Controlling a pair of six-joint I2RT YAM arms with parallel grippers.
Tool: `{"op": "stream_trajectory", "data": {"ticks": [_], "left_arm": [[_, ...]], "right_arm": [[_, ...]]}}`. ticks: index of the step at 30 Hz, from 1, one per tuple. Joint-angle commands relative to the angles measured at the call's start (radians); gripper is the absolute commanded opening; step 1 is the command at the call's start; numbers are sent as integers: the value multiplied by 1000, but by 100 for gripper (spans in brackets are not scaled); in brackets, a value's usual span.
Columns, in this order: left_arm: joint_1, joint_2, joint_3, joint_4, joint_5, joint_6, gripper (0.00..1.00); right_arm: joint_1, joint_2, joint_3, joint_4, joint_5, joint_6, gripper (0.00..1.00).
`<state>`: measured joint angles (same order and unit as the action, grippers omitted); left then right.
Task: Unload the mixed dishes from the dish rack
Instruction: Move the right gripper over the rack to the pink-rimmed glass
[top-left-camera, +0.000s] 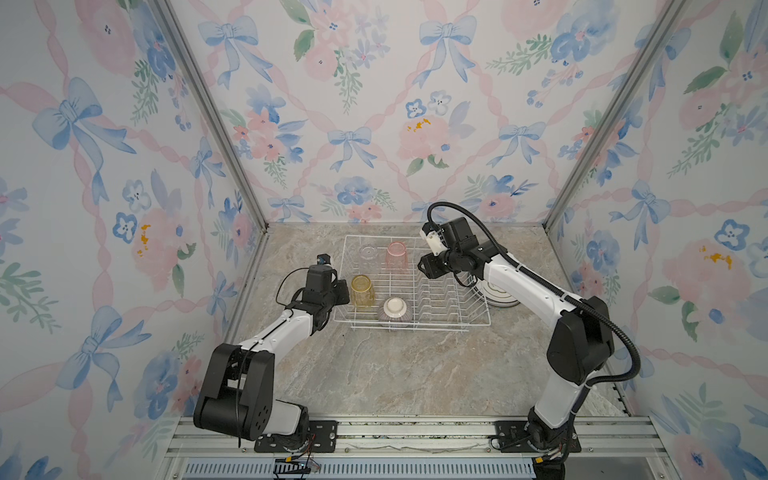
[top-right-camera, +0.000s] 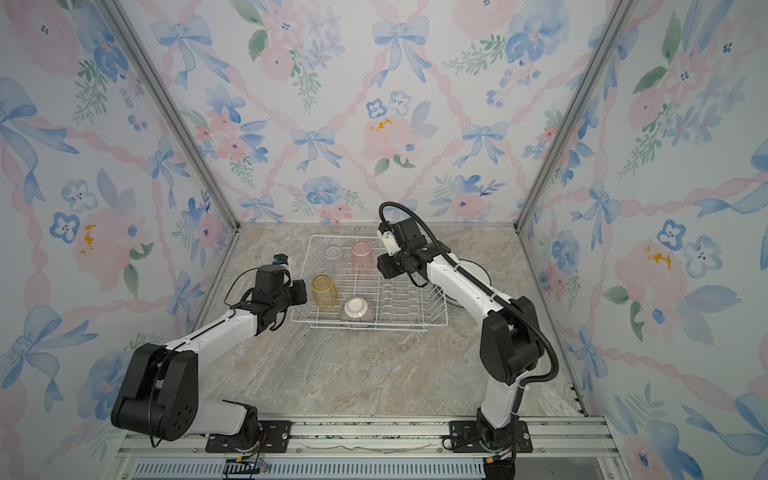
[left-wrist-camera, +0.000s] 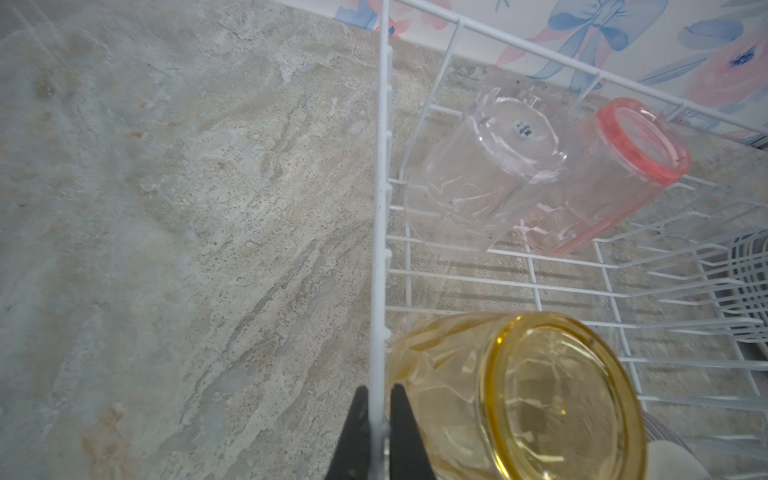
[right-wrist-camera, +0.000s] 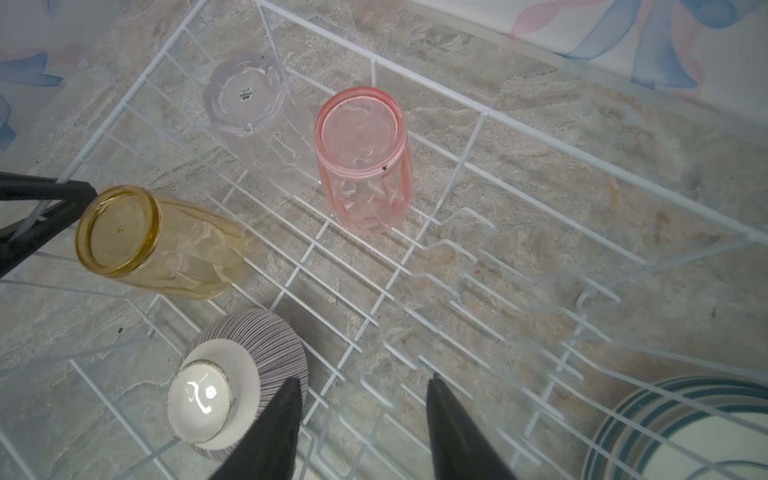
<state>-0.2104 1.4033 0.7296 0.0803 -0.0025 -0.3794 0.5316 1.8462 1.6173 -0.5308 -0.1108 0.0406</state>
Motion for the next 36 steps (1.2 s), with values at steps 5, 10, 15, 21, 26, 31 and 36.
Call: {"op": "stream_trajectory", "data": {"ticks": [5,10,15,21,26,31,36], "left_arm": [[-14,-21,-1,-73,-6,-5,9],[-17,-31,-1,-79,-2,-7,9],[-17,-38,-1,-83,-8,0,13],[-15,-33,-2,-88,-15,8,19],[-11,-32,-1,-88,-17,11,19],[-7,-36,-1,-91,-15,16,19],[-3,-52,-1,-97,-23,20,20]], "right_arm": [[47,154,187,4,20,29,56],[59,249,266,65,59,47,59],[70,324,301,116,77,56,72],[87,342,260,234,136,58,83],[93,372,274,274,146,64,88],[93,441,363,222,147,83,90],[93,483,415,199,169,99,91]]}}
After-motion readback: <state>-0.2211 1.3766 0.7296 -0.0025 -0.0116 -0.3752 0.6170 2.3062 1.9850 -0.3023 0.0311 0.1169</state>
